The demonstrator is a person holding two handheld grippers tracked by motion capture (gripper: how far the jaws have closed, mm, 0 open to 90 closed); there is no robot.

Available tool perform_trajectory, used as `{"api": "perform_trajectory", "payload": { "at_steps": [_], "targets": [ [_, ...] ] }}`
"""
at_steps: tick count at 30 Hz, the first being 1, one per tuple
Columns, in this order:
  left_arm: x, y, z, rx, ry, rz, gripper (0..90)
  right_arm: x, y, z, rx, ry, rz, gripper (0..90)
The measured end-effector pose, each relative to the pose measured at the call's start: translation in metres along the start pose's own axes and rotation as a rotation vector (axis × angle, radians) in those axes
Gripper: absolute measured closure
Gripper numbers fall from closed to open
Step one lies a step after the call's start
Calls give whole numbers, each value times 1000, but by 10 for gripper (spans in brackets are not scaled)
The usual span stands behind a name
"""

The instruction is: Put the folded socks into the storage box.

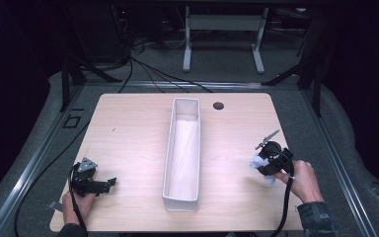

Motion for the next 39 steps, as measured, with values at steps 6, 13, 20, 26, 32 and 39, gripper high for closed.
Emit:
{"api": "perform_trajectory", "payload": {
  "at_steps": [6,13,20,26,32,39],
  "targets": [
    [0,0,0,-2,1,0,1,-10,9,-2,-21,-3,17,594],
    [0,0,0,-1,-1,0,0,-30,31,-10,-66,0,48,594],
    [0,0,0,0,-1,1,0,-42,50,-15,-96,6,73,594],
    [0,0,0,3,-2,0,1,-52,66,-18,-113,4,85,594],
    [0,0,0,3,-2,0,1,-64,84,-29,-141,16,116,594],
    [0,0,0,2,-2,1,1,-72,102,-40,-181,7,125,594]
  ]
}}
Point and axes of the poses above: each handheld gripper's, and its own axes: x roughly forward along the jaws, y roughly out of its top, z roughly to its right, the point moved 3 cm from there along x, roughly forward along the jaws, and after that the axes turned 8 degrees about x, right-handed, at the moved point
